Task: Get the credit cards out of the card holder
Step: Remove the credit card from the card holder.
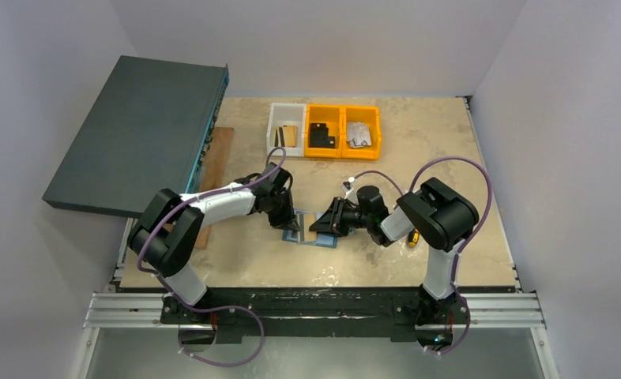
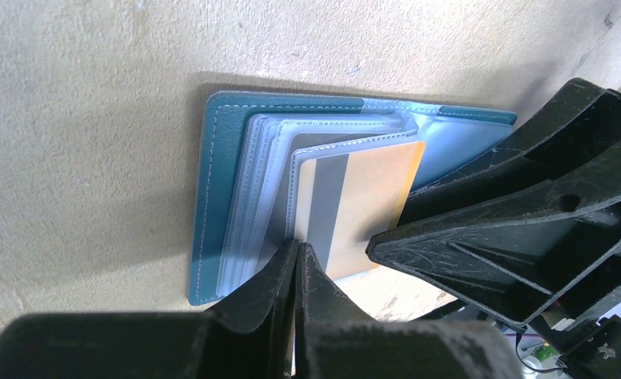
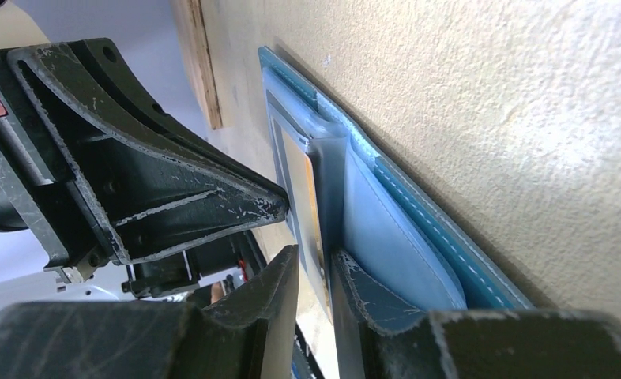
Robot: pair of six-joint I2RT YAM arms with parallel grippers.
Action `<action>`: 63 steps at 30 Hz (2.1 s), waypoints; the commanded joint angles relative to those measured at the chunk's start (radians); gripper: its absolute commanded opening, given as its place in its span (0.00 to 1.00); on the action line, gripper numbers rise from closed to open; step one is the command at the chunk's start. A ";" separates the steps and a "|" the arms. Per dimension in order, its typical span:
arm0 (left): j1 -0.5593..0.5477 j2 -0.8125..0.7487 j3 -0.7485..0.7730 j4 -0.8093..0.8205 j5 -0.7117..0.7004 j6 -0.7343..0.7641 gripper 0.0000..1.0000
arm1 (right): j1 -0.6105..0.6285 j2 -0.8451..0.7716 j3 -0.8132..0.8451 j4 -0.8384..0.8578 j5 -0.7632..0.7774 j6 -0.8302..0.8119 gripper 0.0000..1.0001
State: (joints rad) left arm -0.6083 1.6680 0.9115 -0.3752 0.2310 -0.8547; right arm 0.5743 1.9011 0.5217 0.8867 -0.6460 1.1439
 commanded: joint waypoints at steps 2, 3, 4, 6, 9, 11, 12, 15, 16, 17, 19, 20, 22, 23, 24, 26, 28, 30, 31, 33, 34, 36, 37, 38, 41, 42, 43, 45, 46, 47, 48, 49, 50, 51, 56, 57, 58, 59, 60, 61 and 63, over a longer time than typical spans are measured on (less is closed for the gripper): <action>-0.006 0.022 -0.020 -0.099 -0.073 0.018 0.00 | -0.011 0.000 -0.024 0.127 -0.017 0.052 0.21; -0.005 0.022 -0.019 -0.101 -0.075 0.019 0.00 | -0.015 -0.004 -0.030 0.130 -0.014 0.053 0.21; -0.004 0.023 -0.019 -0.102 -0.076 0.019 0.00 | -0.018 -0.007 -0.035 0.130 -0.012 0.051 0.21; -0.004 0.022 -0.019 -0.100 -0.077 0.020 0.00 | -0.020 -0.010 -0.037 0.129 -0.012 0.049 0.21; -0.004 0.022 -0.020 -0.099 -0.075 0.021 0.00 | -0.022 -0.011 -0.039 0.130 -0.010 0.047 0.21; -0.005 0.023 -0.017 -0.099 -0.074 0.023 0.00 | -0.023 -0.010 -0.041 0.132 -0.007 0.045 0.21; -0.005 0.022 -0.016 -0.099 -0.076 0.023 0.00 | -0.023 -0.009 -0.042 0.134 -0.006 0.046 0.21; -0.004 0.024 -0.016 -0.099 -0.076 0.025 0.00 | -0.023 -0.007 -0.046 0.150 -0.004 0.054 0.19; -0.005 0.024 -0.017 -0.099 -0.075 0.024 0.00 | -0.023 -0.006 -0.047 0.154 -0.003 0.057 0.18; -0.004 0.025 -0.018 -0.098 -0.076 0.023 0.00 | -0.022 -0.007 -0.049 0.155 -0.001 0.057 0.17; -0.004 0.025 -0.020 -0.099 -0.075 0.022 0.00 | -0.025 -0.008 -0.052 0.156 0.000 0.057 0.13; -0.004 0.025 -0.020 -0.096 -0.076 0.021 0.00 | -0.026 -0.008 -0.053 0.159 0.003 0.057 0.11; -0.005 0.023 -0.023 -0.097 -0.078 0.020 0.00 | -0.029 -0.009 -0.058 0.162 0.005 0.058 0.06; -0.004 0.021 -0.022 -0.097 -0.080 0.019 0.00 | -0.032 -0.010 -0.060 0.163 0.006 0.059 0.05; -0.003 0.021 -0.024 -0.100 -0.083 0.018 0.00 | -0.036 -0.012 -0.062 0.164 0.007 0.058 0.03; 0.001 0.021 -0.027 -0.102 -0.089 0.015 0.00 | -0.045 -0.017 -0.070 0.164 0.010 0.057 0.02; 0.005 0.020 -0.030 -0.103 -0.090 0.013 0.00 | -0.055 -0.026 -0.078 0.161 0.013 0.052 0.01; 0.009 0.021 -0.035 -0.102 -0.093 0.012 0.00 | -0.066 -0.034 -0.084 0.150 0.013 0.044 0.00; 0.011 0.022 -0.036 -0.102 -0.092 0.012 0.00 | -0.068 -0.039 -0.085 0.143 0.015 0.039 0.00; 0.015 0.024 -0.038 -0.101 -0.094 0.009 0.00 | -0.075 -0.047 -0.086 0.125 0.017 0.029 0.00; 0.017 0.025 -0.039 -0.101 -0.094 0.009 0.00 | -0.076 -0.053 -0.087 0.118 0.019 0.023 0.00; 0.018 0.027 -0.040 -0.099 -0.093 0.009 0.00 | -0.077 -0.060 -0.085 0.099 0.023 0.013 0.00; 0.019 0.030 -0.039 -0.099 -0.092 0.011 0.00 | -0.078 -0.065 -0.082 0.088 0.024 0.006 0.00; 0.018 0.032 -0.038 -0.099 -0.091 0.011 0.00 | -0.077 -0.068 -0.080 0.076 0.026 0.001 0.00; 0.019 0.039 -0.035 -0.098 -0.088 0.011 0.00 | -0.077 -0.073 -0.069 0.052 0.023 -0.013 0.02; 0.018 0.039 -0.036 -0.096 -0.087 0.011 0.00 | -0.078 -0.073 -0.068 0.050 0.025 -0.013 0.06; 0.019 0.041 -0.036 -0.096 -0.086 0.011 0.00 | -0.077 -0.071 -0.067 0.049 0.023 -0.013 0.10; 0.019 0.042 -0.034 -0.094 -0.083 0.011 0.00 | -0.078 -0.068 -0.062 0.050 0.022 -0.015 0.14; 0.019 0.044 -0.033 -0.093 -0.083 0.012 0.00 | -0.077 -0.064 -0.060 0.053 0.022 -0.014 0.16; 0.018 0.045 -0.033 -0.092 -0.081 0.012 0.00 | -0.078 -0.062 -0.060 0.057 0.023 -0.011 0.16; 0.018 0.045 -0.033 -0.091 -0.080 0.012 0.00 | -0.077 -0.062 -0.060 0.061 0.025 -0.008 0.16; 0.018 0.046 -0.032 -0.089 -0.079 0.013 0.00 | -0.078 -0.059 -0.060 0.065 0.026 -0.006 0.16; 0.019 0.049 -0.031 -0.089 -0.078 0.013 0.00 | -0.078 -0.057 -0.058 0.066 0.026 -0.004 0.16; 0.019 0.051 -0.031 -0.088 -0.078 0.013 0.00 | -0.077 -0.054 -0.056 0.070 0.025 -0.001 0.17; 0.019 0.056 -0.028 -0.085 -0.073 0.012 0.00 | -0.074 -0.034 -0.045 0.088 0.012 0.006 0.20; 0.019 0.058 -0.028 -0.085 -0.072 0.011 0.00 | -0.072 -0.030 -0.043 0.090 0.012 0.008 0.20; 0.019 0.058 -0.025 -0.085 -0.071 0.012 0.00 | -0.070 -0.025 -0.040 0.089 0.010 0.007 0.20; 0.018 0.058 -0.024 -0.085 -0.071 0.012 0.00 | -0.066 -0.020 -0.034 0.089 0.008 0.006 0.20; 0.018 0.059 -0.023 -0.086 -0.069 0.012 0.00 | -0.063 -0.013 -0.027 0.089 0.007 0.007 0.20; 0.019 0.060 -0.021 -0.086 -0.070 0.013 0.00 | -0.059 -0.005 -0.022 0.091 0.005 0.009 0.19; 0.019 0.060 -0.019 -0.088 -0.069 0.013 0.00 | -0.052 0.008 -0.014 0.099 0.003 0.017 0.17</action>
State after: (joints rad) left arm -0.5961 1.6752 0.9127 -0.3870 0.2474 -0.8555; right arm 0.5060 1.8786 0.4728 0.9459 -0.6395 1.1568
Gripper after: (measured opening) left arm 0.003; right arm 0.184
